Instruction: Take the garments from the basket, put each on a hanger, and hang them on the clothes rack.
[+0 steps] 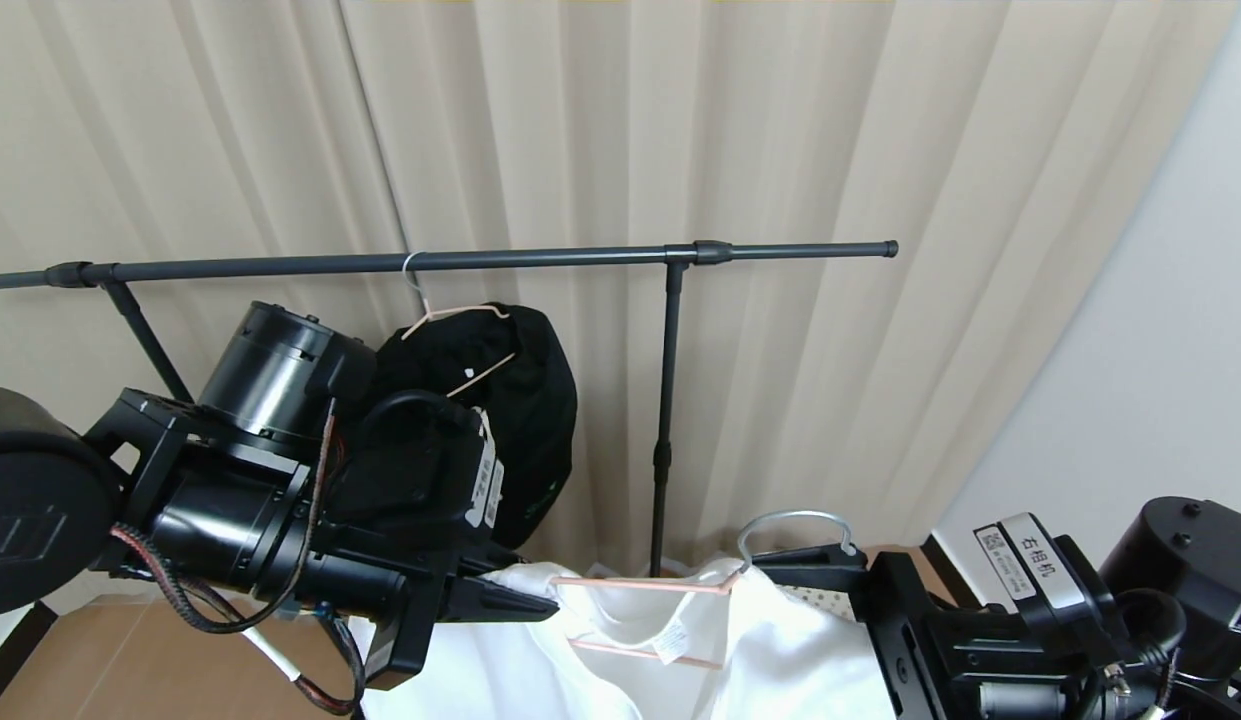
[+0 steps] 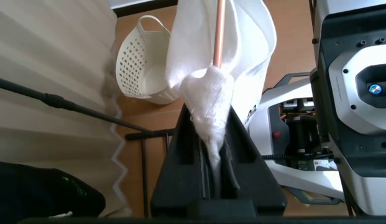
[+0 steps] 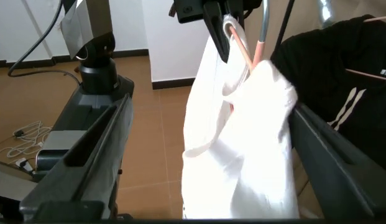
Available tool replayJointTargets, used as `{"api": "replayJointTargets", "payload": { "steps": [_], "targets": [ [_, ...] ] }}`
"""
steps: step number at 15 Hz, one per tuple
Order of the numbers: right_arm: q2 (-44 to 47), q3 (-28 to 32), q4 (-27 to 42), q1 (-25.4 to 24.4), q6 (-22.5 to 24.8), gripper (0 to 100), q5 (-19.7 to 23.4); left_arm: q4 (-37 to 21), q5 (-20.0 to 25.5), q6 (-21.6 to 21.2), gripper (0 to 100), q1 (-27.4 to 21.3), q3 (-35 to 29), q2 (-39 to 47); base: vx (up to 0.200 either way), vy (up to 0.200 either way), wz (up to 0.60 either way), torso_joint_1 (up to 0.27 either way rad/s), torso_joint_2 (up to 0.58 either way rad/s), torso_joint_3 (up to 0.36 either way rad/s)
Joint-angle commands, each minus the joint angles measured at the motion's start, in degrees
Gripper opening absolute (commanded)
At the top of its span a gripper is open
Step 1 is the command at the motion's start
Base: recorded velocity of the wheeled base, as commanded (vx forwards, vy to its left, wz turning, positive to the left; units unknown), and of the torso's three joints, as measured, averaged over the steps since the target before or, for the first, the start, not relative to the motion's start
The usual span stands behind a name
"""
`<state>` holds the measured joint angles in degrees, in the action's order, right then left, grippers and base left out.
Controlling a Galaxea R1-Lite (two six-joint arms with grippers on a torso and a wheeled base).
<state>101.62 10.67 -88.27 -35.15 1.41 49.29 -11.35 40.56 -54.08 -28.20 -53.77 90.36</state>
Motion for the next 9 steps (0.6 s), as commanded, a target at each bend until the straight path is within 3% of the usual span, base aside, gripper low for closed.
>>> {"api": "replayJointTargets", "payload": {
  "steps": [1,3,6,7,9],
  "targets": [
    [1.56,0.32,-0.06,0.6,-0.01,100,-0.07,0.54,0.05,0.82,0,0.95,0.95,-1.68,0.0,0.0,0.0,0.0,0.0,0.0],
    [2.71,0.5,-0.06,0.6,-0.01,100,-0.16,4.58,0.05,3.54,0,1.3,2.8,-2.29,0.0,0.0,0.0,0.0,0.0,0.0],
    [3.67,1.29,-0.76,0.52,-0.18,100,-2.7,15.66,0.05,11.36,0,1.04,8.07,-3.34,0.0,0.0,0.0,0.0,0.0,0.0],
    [3.58,1.64,-0.76,0.52,-0.27,100,-3.85,23.83,-0.04,15.32,0,0.86,11.76,-3.26,0.0,0.0,0.0,0.0,0.0,0.0],
    [3.5,1.81,-0.76,0.52,-0.36,100,-3.85,32.27,-0.13,19.36,0,0.77,16.51,-3.26,0.0,0.0,0.0,0.0,0.0,0.0]
  ]
}}
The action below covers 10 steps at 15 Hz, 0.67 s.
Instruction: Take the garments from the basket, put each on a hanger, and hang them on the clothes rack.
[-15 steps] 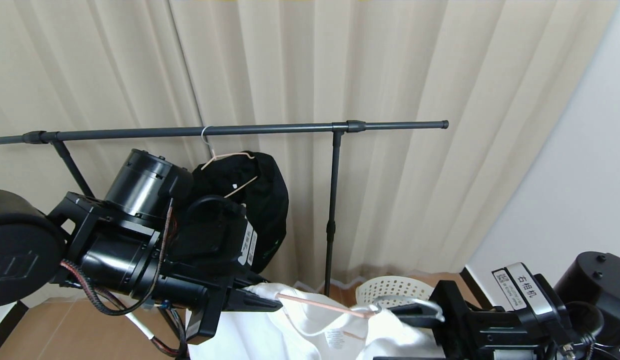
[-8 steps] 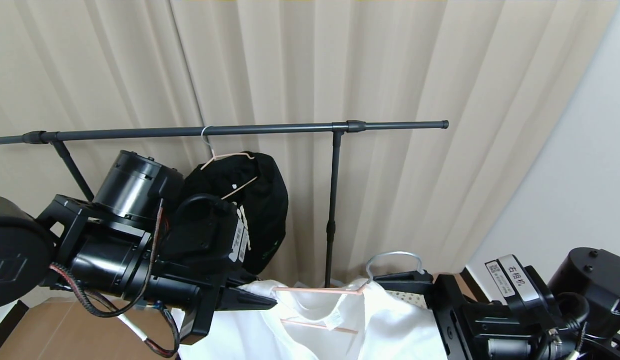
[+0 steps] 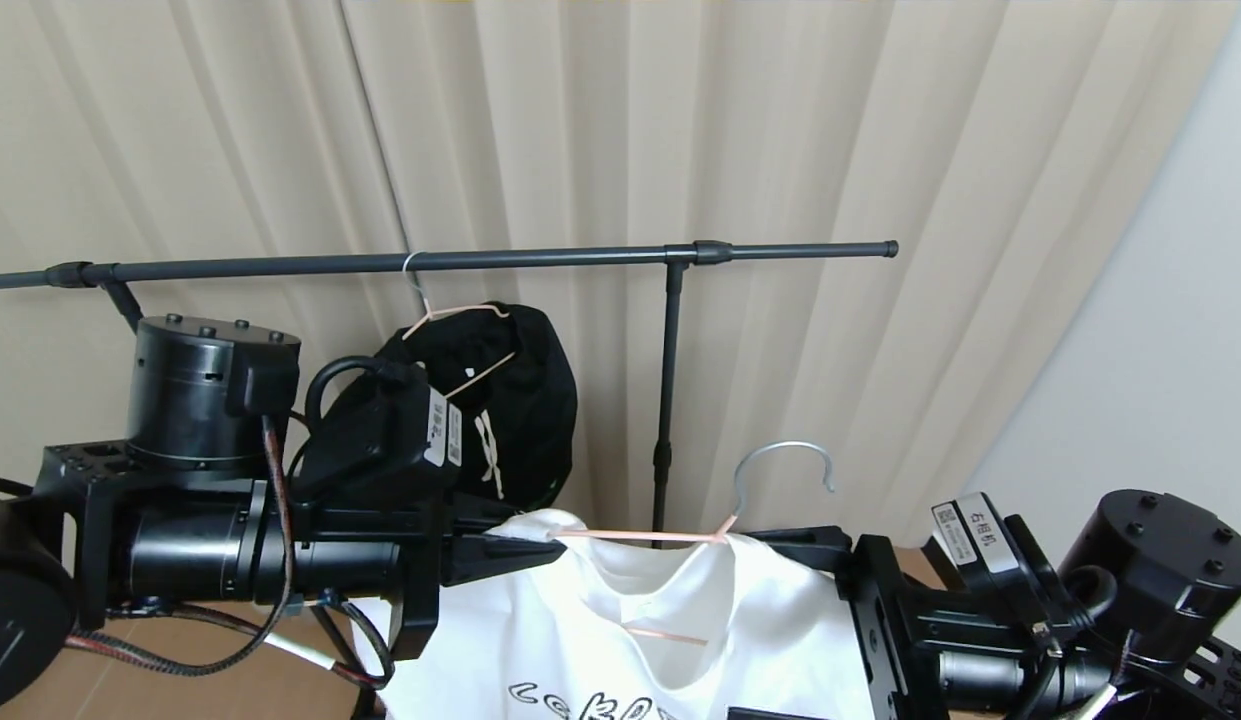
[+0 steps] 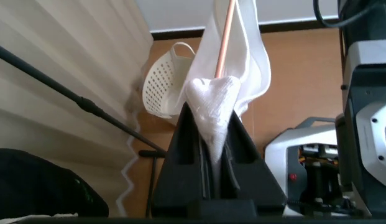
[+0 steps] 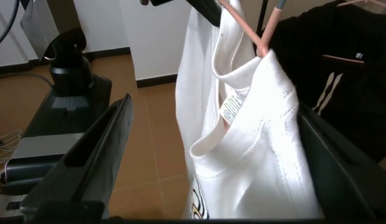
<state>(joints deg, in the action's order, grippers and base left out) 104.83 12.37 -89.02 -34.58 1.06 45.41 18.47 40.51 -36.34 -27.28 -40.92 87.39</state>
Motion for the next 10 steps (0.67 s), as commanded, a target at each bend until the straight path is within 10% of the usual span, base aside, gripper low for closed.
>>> {"api": "replayJointTargets", "payload": {
  "steps": [1,10],
  "targets": [
    [0.29,0.19,-0.02,-0.04,-0.01,100,-0.06,5.17,-0.08,2.85,0,-0.32,5.5,-0.38,0.0,0.0,0.0,0.0,0.0,0.0],
    [-0.06,0.99,-0.02,2.33,-0.01,100,-0.15,13.44,-0.43,6.46,0,-0.05,10.34,-0.65,0.0,0.0,0.0,0.0,0.0,0.0]
  ]
}}
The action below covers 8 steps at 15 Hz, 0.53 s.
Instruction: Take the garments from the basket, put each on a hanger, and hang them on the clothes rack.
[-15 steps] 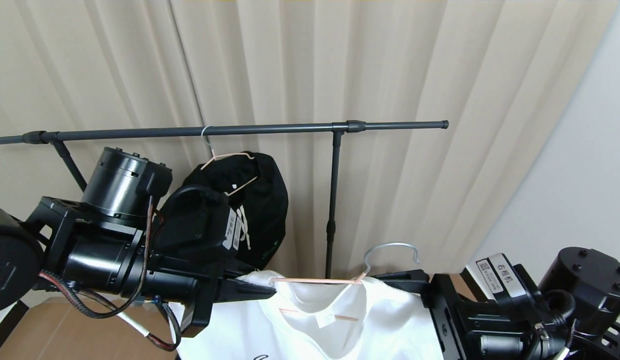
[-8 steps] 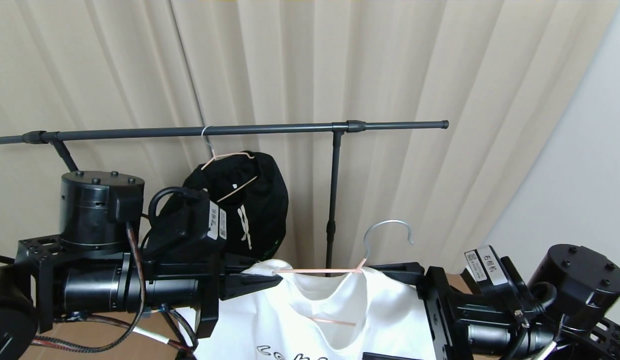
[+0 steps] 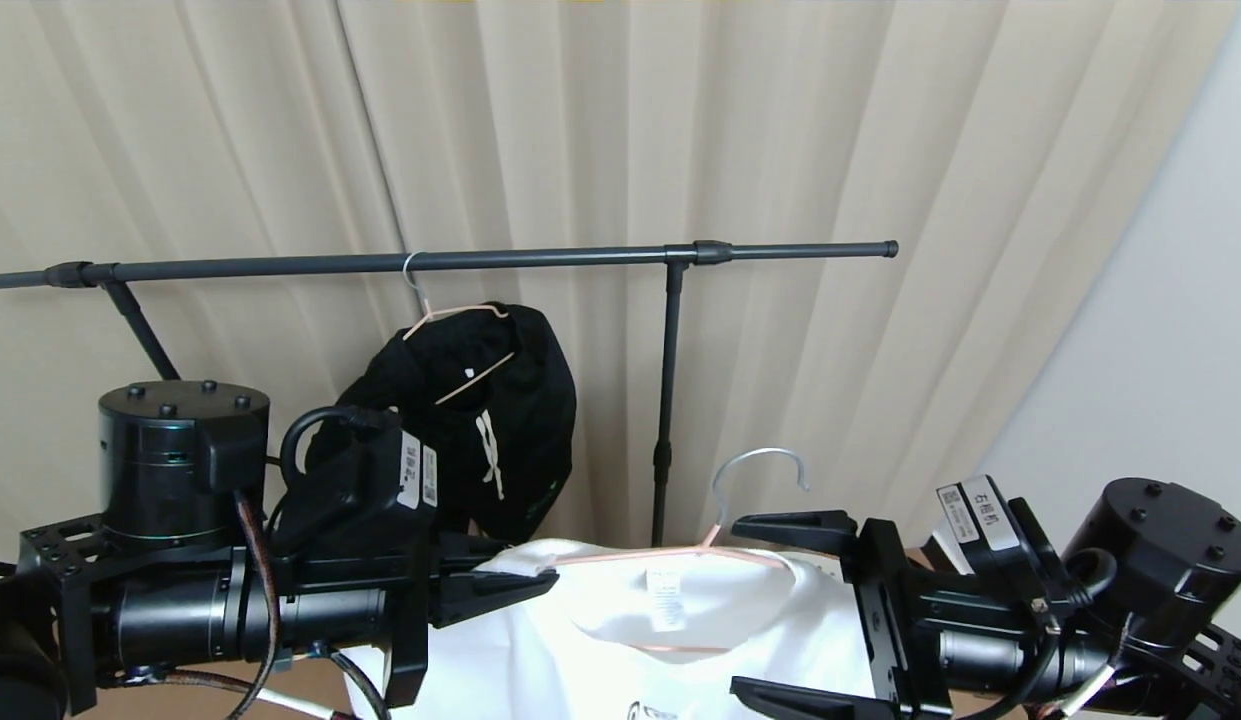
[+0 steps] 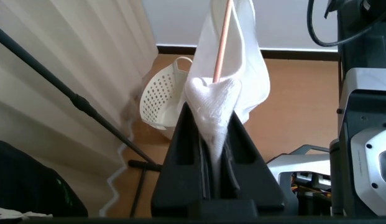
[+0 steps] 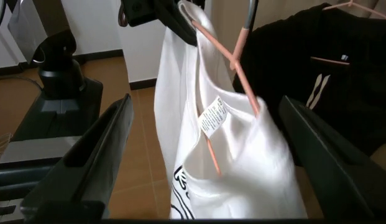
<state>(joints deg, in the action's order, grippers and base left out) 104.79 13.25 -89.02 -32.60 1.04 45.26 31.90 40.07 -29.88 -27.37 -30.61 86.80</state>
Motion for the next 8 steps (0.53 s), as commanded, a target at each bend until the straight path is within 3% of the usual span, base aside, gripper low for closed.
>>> {"api": "replayJointTargets", "payload": {
  "steps": [1,8],
  "targets": [
    [-0.02,0.11,-0.02,0.61,0.11,100,0.0,0.0,0.01,0.0,0,0.03,0.02,-0.05,0.0,0.0,0.0,0.0,0.0,0.0],
    [-0.11,0.64,-0.11,3.42,0.11,100,0.0,0.09,0.01,0.08,0,1.88,0.46,-1.63,0.0,0.0,0.0,0.0,0.0,0.0]
  ]
}}
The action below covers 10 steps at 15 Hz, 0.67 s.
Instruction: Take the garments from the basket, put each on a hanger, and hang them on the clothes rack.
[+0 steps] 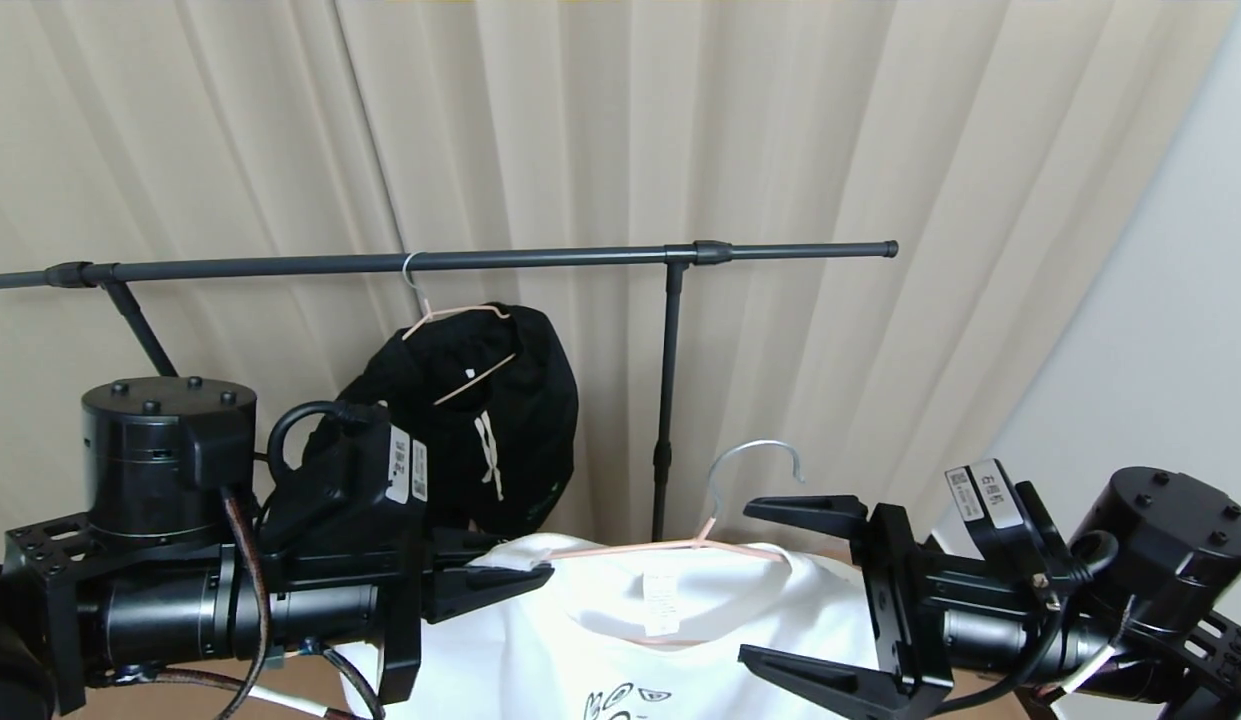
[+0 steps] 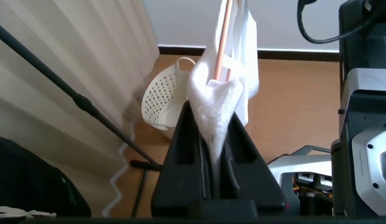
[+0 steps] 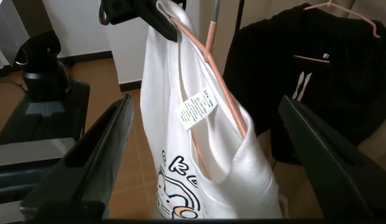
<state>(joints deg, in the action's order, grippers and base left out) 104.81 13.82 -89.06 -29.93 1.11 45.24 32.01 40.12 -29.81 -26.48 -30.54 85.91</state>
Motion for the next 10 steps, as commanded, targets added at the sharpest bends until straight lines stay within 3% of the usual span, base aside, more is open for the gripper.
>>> {"api": "replayJointTargets", "payload": {
  "steps": [1,7,10],
  "targets": [
    [-0.14,0.5,0.03,1.28,0.03,100,0.02,-0.02,0.05,0.1,0,1.69,0.57,-1.09,0.0,0.0,0.0,0.0,0.0,0.0],
    [1.18,2.17,0.12,5.32,0.03,100,0.02,0.42,0.05,2.91,0,6.09,2.68,-5.66,0.0,0.0,0.0,0.0,0.0,0.0],
    [3.03,2.96,0.03,6.46,0.21,100,0.02,6.75,0.05,4.23,0,6.7,5.93,-5.93,0.0,0.0,0.0,0.0,0.0,0.0]
  ]
}}
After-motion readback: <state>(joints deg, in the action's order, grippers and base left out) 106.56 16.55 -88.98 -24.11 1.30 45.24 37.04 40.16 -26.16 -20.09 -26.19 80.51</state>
